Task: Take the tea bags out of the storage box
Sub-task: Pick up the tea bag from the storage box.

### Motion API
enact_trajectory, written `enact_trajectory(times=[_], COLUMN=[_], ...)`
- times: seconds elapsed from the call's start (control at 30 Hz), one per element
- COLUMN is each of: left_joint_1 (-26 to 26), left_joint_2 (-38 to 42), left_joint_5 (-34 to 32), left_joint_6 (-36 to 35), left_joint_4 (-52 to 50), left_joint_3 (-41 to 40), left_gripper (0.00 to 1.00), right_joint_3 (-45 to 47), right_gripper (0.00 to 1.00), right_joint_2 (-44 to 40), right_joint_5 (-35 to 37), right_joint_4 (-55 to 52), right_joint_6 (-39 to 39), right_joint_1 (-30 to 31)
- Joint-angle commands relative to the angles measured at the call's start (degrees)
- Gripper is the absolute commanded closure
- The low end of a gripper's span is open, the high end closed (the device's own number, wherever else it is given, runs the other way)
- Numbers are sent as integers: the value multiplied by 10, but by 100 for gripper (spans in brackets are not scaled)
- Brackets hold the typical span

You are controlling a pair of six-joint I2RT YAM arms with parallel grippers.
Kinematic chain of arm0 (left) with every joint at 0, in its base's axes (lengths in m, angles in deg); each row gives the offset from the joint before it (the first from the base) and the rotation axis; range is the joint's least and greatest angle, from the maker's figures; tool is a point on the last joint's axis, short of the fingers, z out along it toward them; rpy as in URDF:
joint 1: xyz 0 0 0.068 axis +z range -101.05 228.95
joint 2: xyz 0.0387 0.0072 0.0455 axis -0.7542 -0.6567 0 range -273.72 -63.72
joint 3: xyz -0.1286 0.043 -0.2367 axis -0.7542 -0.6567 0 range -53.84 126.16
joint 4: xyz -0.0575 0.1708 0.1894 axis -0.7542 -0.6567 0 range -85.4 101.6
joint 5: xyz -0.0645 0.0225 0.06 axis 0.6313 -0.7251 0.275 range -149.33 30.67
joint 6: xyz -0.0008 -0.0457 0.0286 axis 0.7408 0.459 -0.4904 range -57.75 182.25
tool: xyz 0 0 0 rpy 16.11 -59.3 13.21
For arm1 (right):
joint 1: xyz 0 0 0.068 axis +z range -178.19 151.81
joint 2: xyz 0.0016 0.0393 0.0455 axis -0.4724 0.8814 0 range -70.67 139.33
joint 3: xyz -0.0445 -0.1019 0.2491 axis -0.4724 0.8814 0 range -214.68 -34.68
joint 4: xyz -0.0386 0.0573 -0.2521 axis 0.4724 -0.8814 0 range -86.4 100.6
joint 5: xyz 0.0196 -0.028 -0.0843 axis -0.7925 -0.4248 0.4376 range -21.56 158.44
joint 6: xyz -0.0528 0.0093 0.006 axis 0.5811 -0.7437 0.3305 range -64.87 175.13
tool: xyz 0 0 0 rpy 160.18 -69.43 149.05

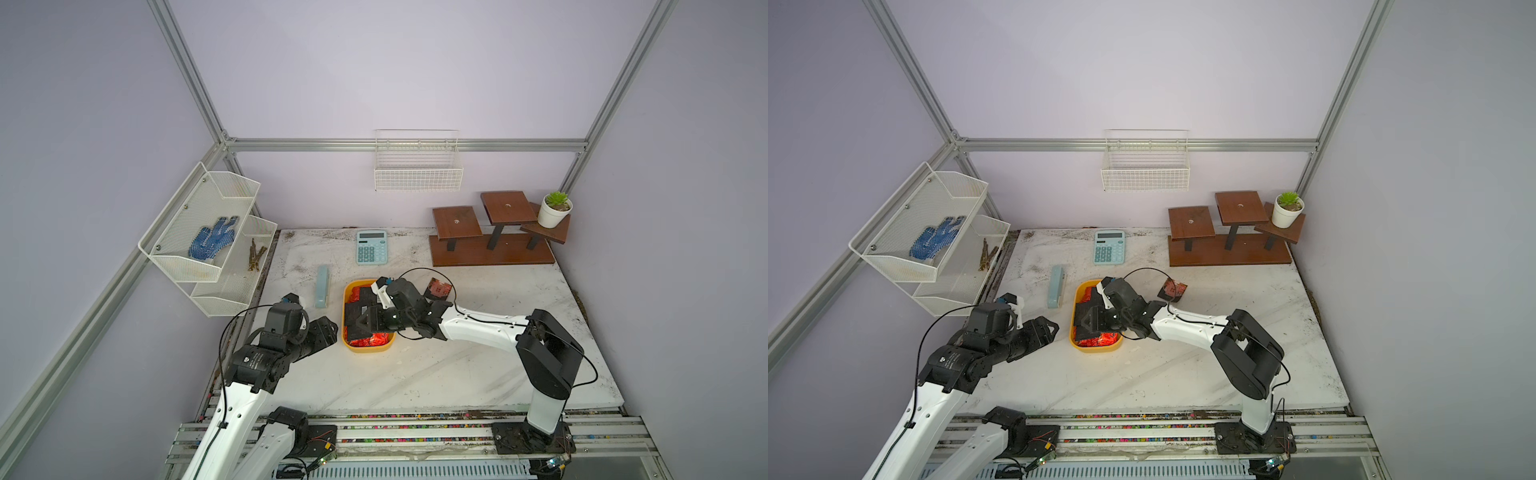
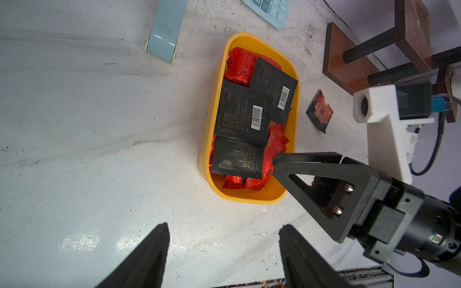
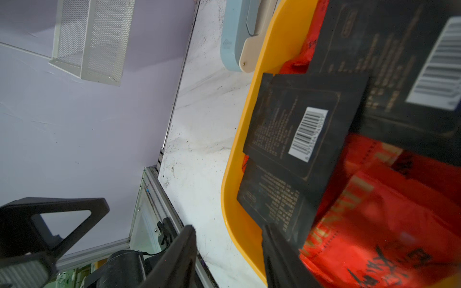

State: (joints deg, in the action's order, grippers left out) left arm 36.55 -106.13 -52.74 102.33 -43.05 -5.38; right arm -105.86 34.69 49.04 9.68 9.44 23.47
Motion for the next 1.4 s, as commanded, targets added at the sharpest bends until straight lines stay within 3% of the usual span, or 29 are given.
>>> enact_trajectory(times=[0.0,0.47,1.37], left_joint_1=[2,3,2], left_joint_2=[0,-5,-13], left_joint_5=[1,5,10], left_joint_6=[8,7,7], left_joint_4=[0,5,9], left_joint_3=[2,0,-2], left_gripper=[27,27,26], right_joint_3=[6,68,110], right_gripper=[48,40,39], right_joint_2=[7,10,25], right_joint_5=[6,10,10], right_joint_4=[48,120,191], right_joint_6=[-30,-78,-127], right_joint_1=[8,8,-9])
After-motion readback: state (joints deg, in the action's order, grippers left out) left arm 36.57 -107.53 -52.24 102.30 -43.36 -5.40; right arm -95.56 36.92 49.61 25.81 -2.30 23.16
